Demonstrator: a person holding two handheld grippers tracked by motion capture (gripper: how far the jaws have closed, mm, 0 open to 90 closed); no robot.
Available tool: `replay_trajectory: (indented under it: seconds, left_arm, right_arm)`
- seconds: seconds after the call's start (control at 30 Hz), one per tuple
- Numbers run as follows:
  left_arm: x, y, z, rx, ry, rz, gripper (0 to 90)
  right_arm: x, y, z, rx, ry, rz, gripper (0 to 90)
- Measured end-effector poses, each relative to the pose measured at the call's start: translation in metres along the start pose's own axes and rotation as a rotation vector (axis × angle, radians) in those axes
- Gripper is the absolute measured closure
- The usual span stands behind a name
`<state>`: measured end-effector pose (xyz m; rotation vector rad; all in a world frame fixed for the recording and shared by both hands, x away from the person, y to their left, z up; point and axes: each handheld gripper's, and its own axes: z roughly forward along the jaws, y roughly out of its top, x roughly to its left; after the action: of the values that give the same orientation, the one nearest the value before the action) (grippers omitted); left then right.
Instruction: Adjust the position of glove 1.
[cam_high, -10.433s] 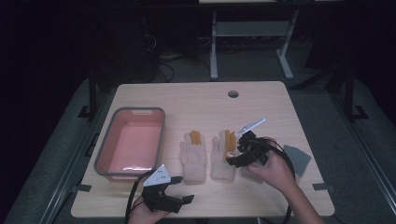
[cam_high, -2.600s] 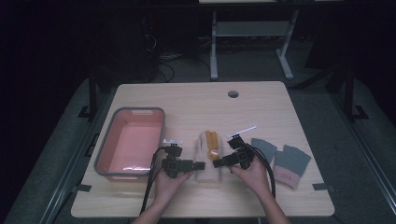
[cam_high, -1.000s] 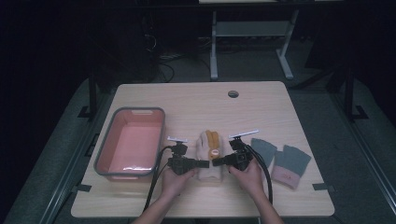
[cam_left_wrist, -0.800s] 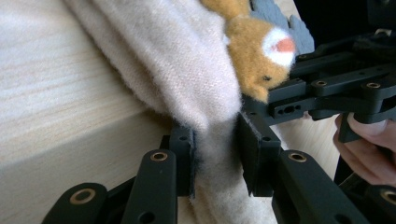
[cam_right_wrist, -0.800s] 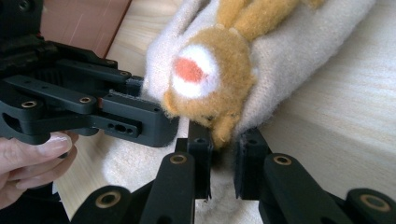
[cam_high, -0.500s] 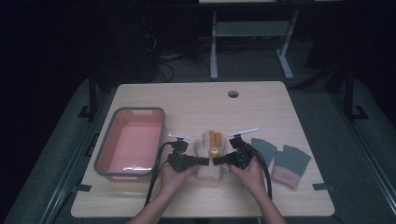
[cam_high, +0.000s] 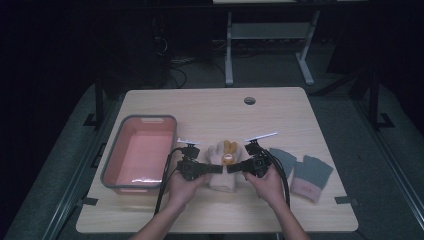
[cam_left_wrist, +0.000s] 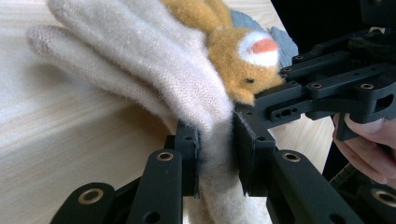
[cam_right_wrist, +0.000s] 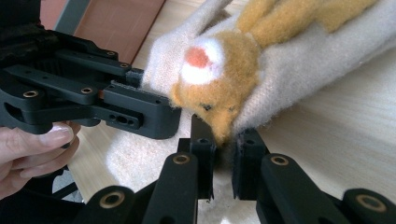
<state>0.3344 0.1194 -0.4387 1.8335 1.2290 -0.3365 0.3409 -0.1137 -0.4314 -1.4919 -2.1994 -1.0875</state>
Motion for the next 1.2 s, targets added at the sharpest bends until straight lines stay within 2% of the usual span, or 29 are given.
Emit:
replay_trajectory:
  seconds: [0.27,0.37,0.5,0.7,0.8,0.9,0.93,1.2]
  left_arm:
    - [-0.007,0.006,-0.012,-0.019,-0.016,0.022,72.5]
    - [-0.009,0.009,-0.018,-0.028,-0.024,0.03,72.5]
    - [-0.009,0.012,-0.025,-0.039,-0.044,0.026,72.4]
    - [-0.007,0.015,-0.032,-0.052,-0.047,0.032,72.4]
    - [-0.006,0.017,-0.04,-0.061,-0.051,0.032,72.4]
    - [-0.006,0.019,-0.043,-0.067,-0.055,0.043,72.4]
    - [-0.006,0.02,-0.047,-0.071,-0.057,0.048,72.4]
    - [-0.005,0.023,-0.054,-0.091,-0.064,0.041,72.4]
  right_arm:
    - [0.009,0.006,-0.009,-0.023,0.011,-0.028,81.3]
    - [0.014,0.008,-0.013,-0.024,0.02,-0.022,81.3]
    - [0.021,0.013,-0.017,-0.031,0.016,-0.039,81.3]
    - [0.029,0.022,-0.018,-0.03,0.013,-0.068,81.4]
    - [0.034,0.026,-0.018,-0.027,0.021,-0.063,81.3]
    - [0.036,0.03,-0.018,-0.032,0.026,-0.085,81.4]
    - [0.039,0.031,-0.018,-0.032,0.03,-0.073,81.4]
    - [0.043,0.038,-0.019,-0.026,0.044,-0.079,81.4]
